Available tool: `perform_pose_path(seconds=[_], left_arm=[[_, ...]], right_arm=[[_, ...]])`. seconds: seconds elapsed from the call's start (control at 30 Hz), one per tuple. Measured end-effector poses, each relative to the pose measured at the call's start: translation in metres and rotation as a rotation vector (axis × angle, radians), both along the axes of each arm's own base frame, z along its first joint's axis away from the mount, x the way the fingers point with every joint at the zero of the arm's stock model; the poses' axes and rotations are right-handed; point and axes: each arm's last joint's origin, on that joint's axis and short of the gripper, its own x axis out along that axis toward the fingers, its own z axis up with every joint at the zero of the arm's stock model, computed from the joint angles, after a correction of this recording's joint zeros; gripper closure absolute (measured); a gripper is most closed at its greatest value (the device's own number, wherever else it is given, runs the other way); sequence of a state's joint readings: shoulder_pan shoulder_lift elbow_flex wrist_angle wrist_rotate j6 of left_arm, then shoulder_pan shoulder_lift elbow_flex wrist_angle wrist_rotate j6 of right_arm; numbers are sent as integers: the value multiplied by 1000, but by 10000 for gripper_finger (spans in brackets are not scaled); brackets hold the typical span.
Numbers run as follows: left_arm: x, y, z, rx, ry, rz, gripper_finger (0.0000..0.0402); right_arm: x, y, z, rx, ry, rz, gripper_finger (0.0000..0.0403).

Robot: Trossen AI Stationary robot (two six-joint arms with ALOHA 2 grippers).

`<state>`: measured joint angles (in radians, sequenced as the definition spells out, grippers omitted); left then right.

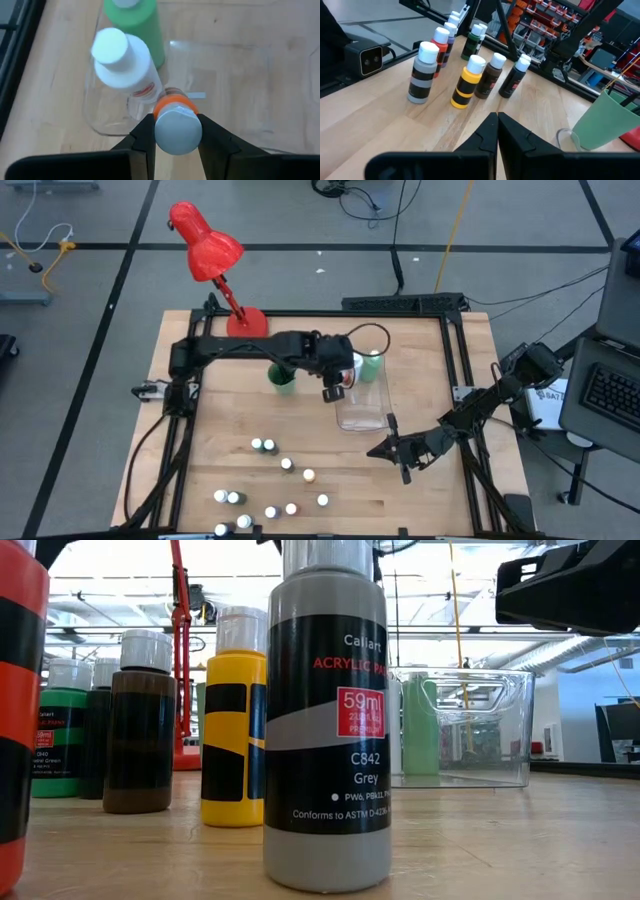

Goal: Pick & Place Paint Supplies
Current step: Put the small orange paint bottle into the transparent bin

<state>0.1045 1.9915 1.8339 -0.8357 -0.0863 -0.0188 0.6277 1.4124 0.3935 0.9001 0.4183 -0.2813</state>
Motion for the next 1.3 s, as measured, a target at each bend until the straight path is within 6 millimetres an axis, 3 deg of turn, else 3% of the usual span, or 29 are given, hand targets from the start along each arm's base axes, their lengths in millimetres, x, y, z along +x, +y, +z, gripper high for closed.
perform_pose_path(seconds=[0.47,1.17,1.3], left_arm=[[19,9,-49,-3,101,9,303],[23,9,-63,-7,140,-21,302],[24,9,-64,-3,132,-25,252]], right_arm=[[0,0,0,-11,-2,2,399],[0,0,-1,-20,9,2,399],[0,0,-1,-19,10,2,399]])
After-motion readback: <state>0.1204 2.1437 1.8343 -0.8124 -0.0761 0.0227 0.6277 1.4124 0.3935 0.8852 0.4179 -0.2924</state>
